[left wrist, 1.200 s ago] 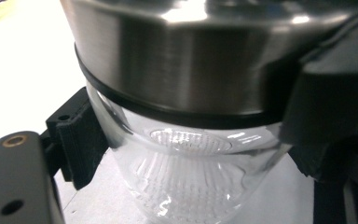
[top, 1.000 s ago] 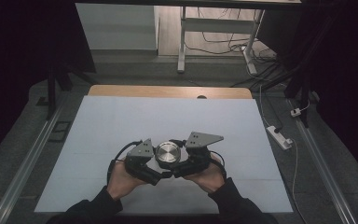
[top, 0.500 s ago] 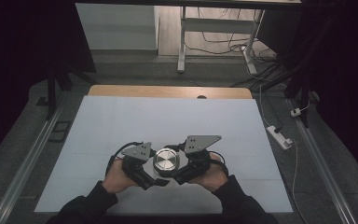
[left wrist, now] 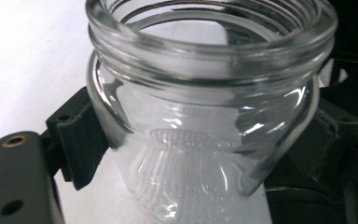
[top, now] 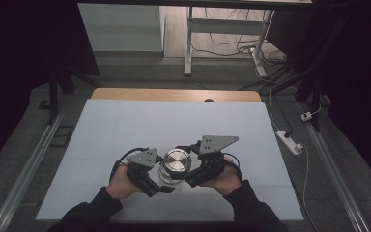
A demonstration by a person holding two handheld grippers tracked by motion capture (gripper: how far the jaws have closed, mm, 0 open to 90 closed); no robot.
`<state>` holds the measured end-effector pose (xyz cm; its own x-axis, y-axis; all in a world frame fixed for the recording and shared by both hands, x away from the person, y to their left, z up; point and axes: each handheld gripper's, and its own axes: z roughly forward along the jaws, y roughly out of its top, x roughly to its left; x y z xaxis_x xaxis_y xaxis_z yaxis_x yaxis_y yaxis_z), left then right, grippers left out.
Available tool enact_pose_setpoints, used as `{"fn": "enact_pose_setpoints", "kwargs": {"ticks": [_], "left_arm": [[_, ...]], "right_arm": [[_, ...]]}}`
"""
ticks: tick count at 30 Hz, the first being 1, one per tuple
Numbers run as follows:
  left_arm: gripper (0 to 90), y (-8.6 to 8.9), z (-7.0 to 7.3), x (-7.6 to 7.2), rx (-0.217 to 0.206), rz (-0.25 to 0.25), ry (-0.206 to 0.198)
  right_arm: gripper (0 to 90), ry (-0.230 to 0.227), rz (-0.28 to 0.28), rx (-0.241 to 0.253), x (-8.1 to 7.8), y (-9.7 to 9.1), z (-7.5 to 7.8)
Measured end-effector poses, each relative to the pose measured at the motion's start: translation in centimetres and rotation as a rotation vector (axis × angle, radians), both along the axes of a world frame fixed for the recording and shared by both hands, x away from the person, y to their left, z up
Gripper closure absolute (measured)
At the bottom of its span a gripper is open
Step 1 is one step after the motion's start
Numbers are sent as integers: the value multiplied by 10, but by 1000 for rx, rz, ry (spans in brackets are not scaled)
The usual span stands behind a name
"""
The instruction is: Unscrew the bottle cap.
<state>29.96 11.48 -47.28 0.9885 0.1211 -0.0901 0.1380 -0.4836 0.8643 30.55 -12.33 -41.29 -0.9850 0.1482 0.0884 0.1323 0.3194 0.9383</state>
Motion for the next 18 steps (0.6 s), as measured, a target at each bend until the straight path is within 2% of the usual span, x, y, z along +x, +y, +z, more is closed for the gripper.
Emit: {"fn": "enact_pose_setpoints", "kwargs": {"ticks": [11,18], "left_arm": [[156,8,0,8,-1,145,-2],[156,11,0,12,7,201,-14]], "right_arm": [[186,-33,-51,-18,-7,0,6],[186,-41,-68,-36,-11,0,7]]}}
